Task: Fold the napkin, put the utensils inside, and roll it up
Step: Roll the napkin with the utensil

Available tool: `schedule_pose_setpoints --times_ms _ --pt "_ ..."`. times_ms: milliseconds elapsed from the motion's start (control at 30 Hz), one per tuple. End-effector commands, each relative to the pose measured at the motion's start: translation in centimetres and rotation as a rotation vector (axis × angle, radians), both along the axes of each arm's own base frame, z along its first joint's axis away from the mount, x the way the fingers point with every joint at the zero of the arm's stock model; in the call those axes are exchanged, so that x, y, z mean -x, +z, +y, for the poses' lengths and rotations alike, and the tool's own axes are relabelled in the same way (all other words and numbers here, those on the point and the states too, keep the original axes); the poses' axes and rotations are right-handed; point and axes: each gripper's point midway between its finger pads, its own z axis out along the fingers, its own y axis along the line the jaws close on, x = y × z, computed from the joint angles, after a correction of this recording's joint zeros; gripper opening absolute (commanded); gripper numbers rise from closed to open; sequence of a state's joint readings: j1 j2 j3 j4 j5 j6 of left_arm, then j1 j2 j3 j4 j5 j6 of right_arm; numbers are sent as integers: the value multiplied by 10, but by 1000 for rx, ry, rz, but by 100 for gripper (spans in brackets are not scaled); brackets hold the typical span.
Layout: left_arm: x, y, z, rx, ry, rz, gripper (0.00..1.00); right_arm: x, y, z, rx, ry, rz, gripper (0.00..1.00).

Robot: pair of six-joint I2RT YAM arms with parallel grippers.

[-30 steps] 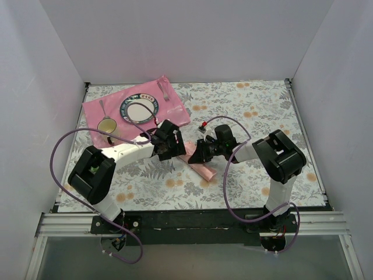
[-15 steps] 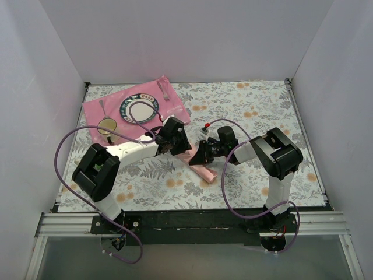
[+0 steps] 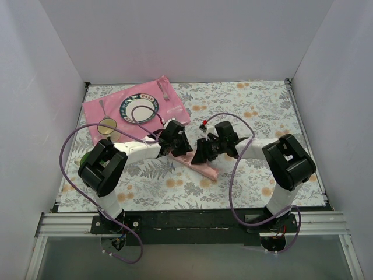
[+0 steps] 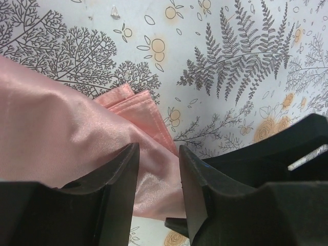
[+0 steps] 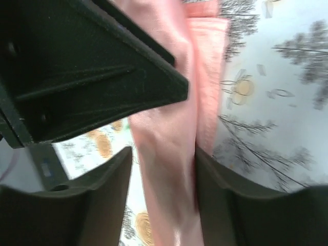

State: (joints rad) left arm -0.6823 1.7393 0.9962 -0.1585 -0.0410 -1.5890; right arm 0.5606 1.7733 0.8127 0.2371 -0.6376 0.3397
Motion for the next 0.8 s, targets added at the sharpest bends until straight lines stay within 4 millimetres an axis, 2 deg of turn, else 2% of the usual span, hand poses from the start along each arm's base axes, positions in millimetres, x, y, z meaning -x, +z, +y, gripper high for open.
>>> schedule_pose_setpoints --times_ms 0,33,67,100,167,200,233,267,333,367,467,633,733,767 --pt "11 -18 18 -62 12 44 37 -11 7 -34 276 -21 -166 62" --pt "11 -17 18 -61 13 40 37 -14 13 -34 294 -20 -206 64" --pt "11 -18 19 -61 12 42 37 -11 18 -31 311 -7 -245 70" --pt "12 -17 18 -59 12 41 37 -17 25 -37 355 -21 -333 73" --pt "12 -16 19 -58 13 41 37 -11 30 -29 385 6 -432 76" --pt "12 -15 19 -56 13 39 37 -18 38 -29 402 -25 -511 76" --pt "12 -13 18 -49 12 36 36 -14 33 -31 424 -1 -558 76" --pt "12 -13 19 -48 15 35 36 -5 34 -22 424 31 -613 77" --pt "13 -11 18 -39 10 38 36 -3 36 -18 439 48 -714 77" --pt "13 -10 18 -35 9 37 36 5 36 -9 428 75 -747 77" --pt "12 -6 17 -13 6 45 37 10 35 4 430 118 -811 77" --pt "5 12 15 37 14 58 43 12 19 12 503 172 -855 78" --pt "-4 24 26 47 48 62 47 17 11 15 508 189 -864 77" --pt "-13 33 31 53 68 49 51 17 7 14 514 187 -857 77"
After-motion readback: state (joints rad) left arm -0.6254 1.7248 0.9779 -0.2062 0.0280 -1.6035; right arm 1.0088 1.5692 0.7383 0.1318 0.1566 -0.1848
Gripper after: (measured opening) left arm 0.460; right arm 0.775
